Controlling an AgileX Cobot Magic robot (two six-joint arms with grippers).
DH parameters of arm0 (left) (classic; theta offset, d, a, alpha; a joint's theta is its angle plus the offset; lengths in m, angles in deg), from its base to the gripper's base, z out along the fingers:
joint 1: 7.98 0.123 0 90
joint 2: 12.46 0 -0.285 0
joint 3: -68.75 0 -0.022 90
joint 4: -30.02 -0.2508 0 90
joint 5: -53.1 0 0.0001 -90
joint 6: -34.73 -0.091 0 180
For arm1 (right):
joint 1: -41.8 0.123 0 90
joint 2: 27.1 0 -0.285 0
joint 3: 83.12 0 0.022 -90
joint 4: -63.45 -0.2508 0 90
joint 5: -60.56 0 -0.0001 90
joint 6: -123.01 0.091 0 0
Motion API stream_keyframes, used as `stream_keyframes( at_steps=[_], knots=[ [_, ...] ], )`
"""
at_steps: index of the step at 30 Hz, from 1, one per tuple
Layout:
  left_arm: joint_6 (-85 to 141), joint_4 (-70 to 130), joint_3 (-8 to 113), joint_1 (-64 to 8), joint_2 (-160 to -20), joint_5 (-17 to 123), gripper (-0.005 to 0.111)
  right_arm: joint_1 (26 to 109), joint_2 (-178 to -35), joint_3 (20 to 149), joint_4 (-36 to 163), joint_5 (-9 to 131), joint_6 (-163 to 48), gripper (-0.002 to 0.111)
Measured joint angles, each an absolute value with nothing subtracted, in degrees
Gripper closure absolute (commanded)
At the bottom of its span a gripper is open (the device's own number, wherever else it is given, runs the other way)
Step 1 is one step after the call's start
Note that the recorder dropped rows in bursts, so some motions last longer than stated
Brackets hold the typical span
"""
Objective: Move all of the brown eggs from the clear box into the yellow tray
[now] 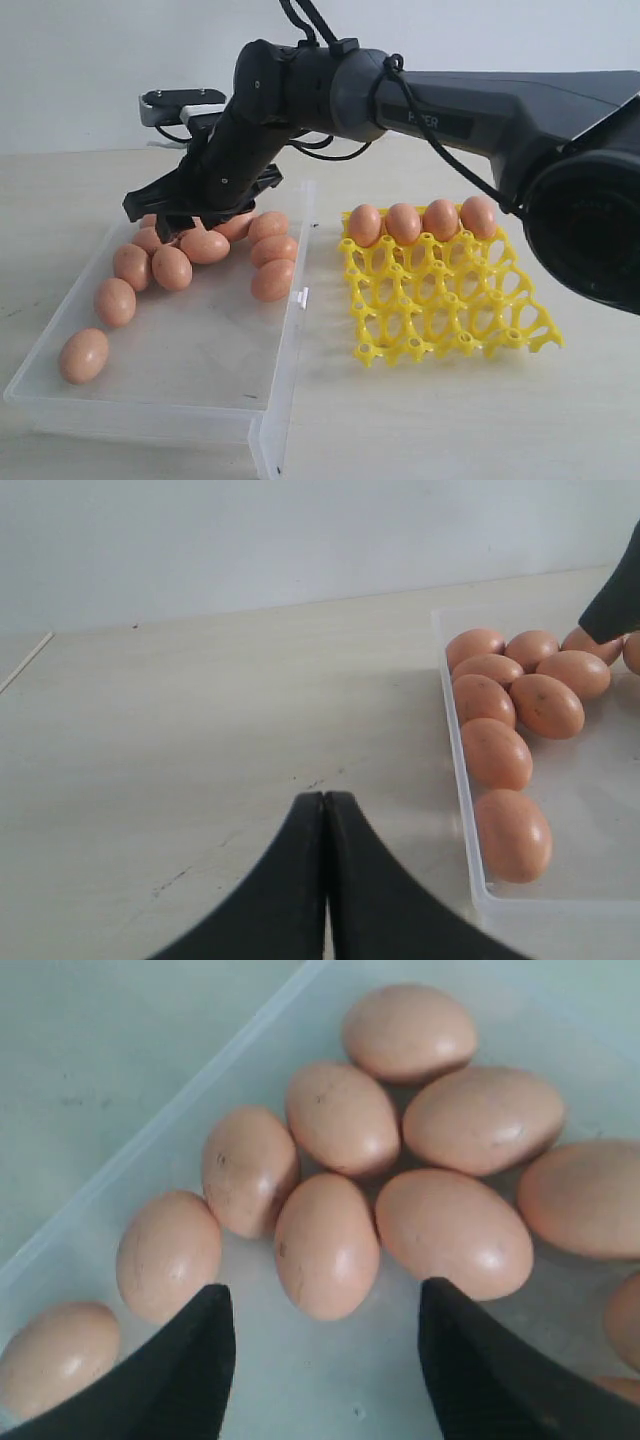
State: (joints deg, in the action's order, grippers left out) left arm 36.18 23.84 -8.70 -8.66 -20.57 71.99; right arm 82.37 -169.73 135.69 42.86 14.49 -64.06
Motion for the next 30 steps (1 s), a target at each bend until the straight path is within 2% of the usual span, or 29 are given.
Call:
stream_keyframes(
  at_steps=[18,30],
  knots=[
    [36.2,23.8,-8.7,-8.7,-20.6,72.0,0.107,83.8,-180.2,151.6,44.4,4.7,-58.6,0.054],
    [36.2,23.8,-8.7,-8.7,-20.6,72.0,0.107,83.8,-183.0,152.3,44.7,7.3,-58.3,0.054]
  ],
)
